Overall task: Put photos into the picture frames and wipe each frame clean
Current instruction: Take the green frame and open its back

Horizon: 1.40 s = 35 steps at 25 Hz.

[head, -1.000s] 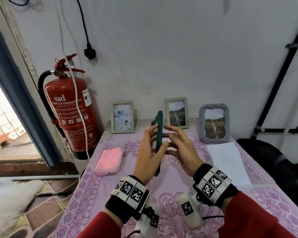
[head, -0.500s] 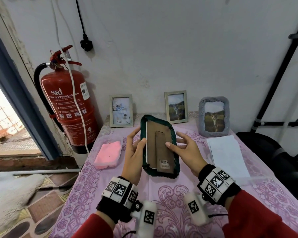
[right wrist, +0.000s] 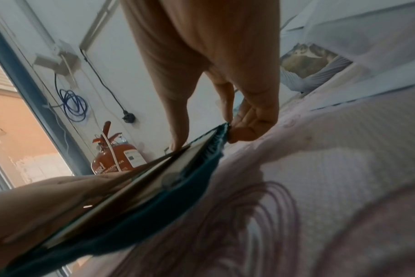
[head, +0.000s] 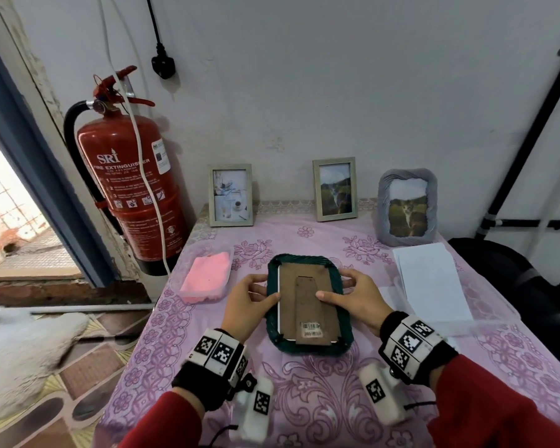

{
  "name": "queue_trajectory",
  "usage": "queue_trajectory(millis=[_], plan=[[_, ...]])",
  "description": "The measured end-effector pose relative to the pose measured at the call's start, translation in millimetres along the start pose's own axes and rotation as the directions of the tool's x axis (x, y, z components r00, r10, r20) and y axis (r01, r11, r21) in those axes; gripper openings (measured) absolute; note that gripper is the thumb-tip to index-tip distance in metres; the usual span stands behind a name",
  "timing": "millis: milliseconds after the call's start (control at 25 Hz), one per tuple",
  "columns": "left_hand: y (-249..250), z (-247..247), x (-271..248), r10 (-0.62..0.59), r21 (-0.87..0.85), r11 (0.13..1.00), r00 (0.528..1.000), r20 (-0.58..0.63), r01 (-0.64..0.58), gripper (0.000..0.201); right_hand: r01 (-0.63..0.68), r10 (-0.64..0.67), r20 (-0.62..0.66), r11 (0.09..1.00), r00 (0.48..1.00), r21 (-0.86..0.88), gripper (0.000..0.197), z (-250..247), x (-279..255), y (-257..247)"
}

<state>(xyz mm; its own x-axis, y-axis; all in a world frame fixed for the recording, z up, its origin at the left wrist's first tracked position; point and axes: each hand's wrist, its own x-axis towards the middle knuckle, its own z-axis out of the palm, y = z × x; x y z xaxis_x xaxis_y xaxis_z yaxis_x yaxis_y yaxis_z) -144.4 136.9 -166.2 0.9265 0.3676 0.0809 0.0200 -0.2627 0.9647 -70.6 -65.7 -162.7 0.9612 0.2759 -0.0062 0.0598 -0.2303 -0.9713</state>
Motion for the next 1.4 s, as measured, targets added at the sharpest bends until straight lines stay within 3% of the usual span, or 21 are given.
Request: queue_trajectory(millis=[320,560,840,1080,1400], plan=[[-21.6,-6.6,5.3,-0.092,0.169,0.982,0.994,0.054,0.082,0.038,-0.132,0.142,0.098,0.986,0.985,-0.100,0.050,0.5,8.7,15.1],[-23.1,-8.0,9.2,-0.211,0.191,0.963,0.972,0.105,0.188,0.036,-0.189,0.201,0.044,0.964,0.979,-0.189,0.043,-1.1,16.7,19.8],[-7.3,-6.6,43.5,-0.237,0.260,0.945,0.963,0.132,0.197,0.045,-0.247,0.246,-0.022,0.957,0.969,-0.150,0.029,2.2,40.5,8.1],[-10.0,-1.7,67.2,-0.275,0.321,0.920,0.954,0.116,0.226,0.013,-0.271,0.276,-0.005,0.941,0.961,-0.203,0.017,3.8,53.9,1.3],[-16.8,3.3,79.6,-0.226,0.415,0.894,0.969,0.098,0.167,0.032,-0.272,0.283,0.009,0.932,0.959,-0.239,0.018,4.7,63.9,5.3]])
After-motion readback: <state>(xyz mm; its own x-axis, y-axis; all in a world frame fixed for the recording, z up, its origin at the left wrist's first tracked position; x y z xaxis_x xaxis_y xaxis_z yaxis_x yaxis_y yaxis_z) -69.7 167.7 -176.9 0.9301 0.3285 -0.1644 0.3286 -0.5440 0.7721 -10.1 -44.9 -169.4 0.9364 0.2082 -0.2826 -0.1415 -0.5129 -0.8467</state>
